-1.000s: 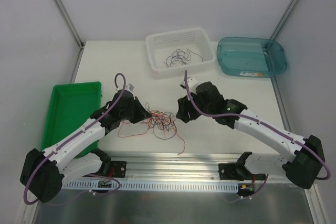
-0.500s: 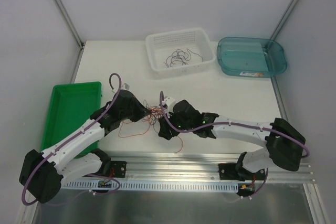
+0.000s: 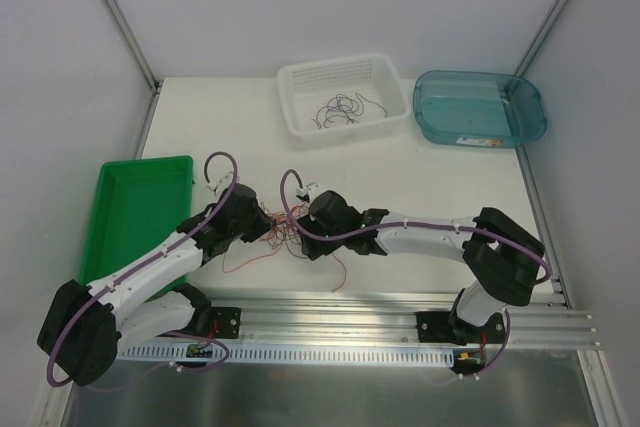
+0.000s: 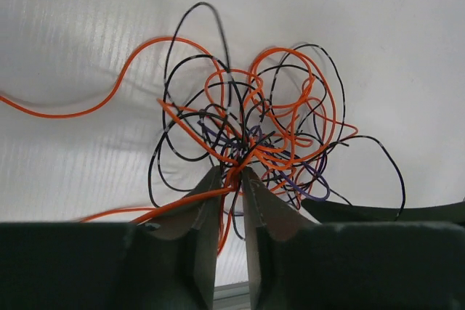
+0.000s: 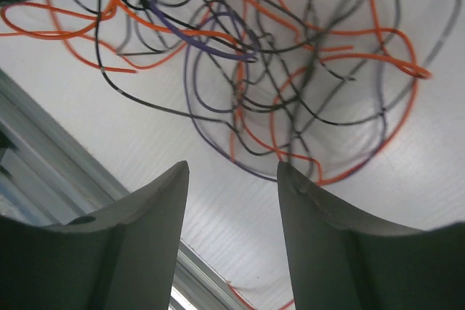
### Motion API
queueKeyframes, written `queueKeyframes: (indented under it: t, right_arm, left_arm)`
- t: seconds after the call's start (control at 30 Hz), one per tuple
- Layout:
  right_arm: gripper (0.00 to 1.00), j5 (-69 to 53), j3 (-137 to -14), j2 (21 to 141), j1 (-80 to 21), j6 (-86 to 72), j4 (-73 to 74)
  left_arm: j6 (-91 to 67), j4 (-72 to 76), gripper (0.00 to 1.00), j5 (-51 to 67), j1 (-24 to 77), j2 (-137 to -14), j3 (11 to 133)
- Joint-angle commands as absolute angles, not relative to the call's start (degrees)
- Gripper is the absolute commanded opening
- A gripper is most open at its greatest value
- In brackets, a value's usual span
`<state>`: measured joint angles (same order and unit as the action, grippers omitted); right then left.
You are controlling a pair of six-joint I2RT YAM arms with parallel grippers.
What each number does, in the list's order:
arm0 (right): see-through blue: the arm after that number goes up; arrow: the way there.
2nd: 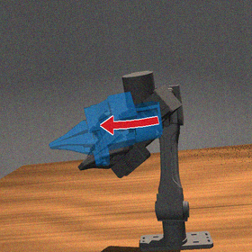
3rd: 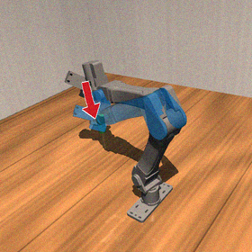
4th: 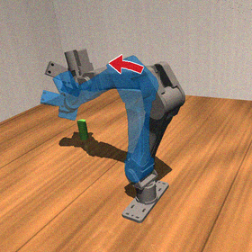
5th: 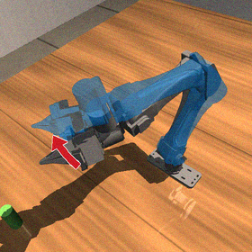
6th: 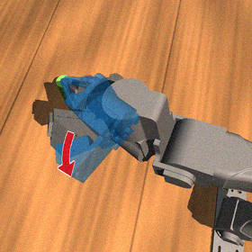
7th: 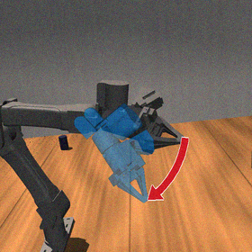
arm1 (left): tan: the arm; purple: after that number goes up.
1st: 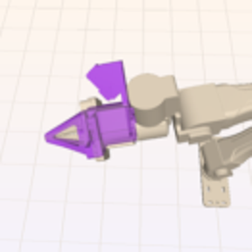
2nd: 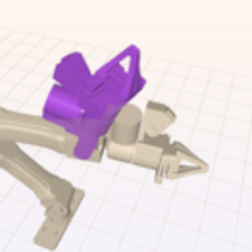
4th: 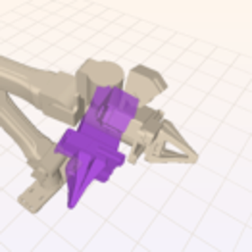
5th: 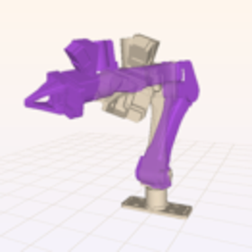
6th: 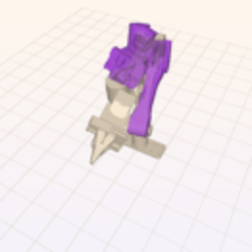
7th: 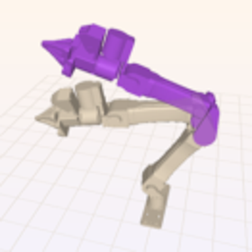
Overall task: Untangle the cables
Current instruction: Untie the cable.
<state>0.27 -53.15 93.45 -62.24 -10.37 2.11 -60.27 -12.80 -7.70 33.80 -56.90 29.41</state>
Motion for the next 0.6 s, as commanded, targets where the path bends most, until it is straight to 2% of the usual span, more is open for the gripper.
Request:
queueKeyframes:
  t: [0.0, 0.13, 0.3, 0.53, 0.57]
  right_arm:
    - [0.55, 10.34, -54.67, 89.04, -62.40, -13.00, 7.81]
    - [0.53, 15.11, -55.98, 87.54, -62.14, -13.36, 15.72]
    - [0.51, 11.35, -55.81, 87.36, -61.87, -10.82, 15.47]
    - [0.49, 7.83, -58.01, 90.44, -59.07, -12.56, 20.99]
    - [0.49, 7.21, -58.09, 90.44, -58.71, -12.92, 21.88]
  left_arm:
    - [-58.97, -11.95, 0.20, -9.93, 34.10, -55.99, 28.48]
    - [-58.62, -12.30, 0.29, -9.93, 34.10, -53.27, 27.51]
    - [-57.22, -12.57, 0.38, -9.41, 34.10, -52.73, 27.68]
    - [-53.36, -13.10, 0.65, -3.61, 34.10, -54.75, 29.62]
    - [-52.83, -13.18, 0.72, -2.56, 34.10, -54.67, 29.97]
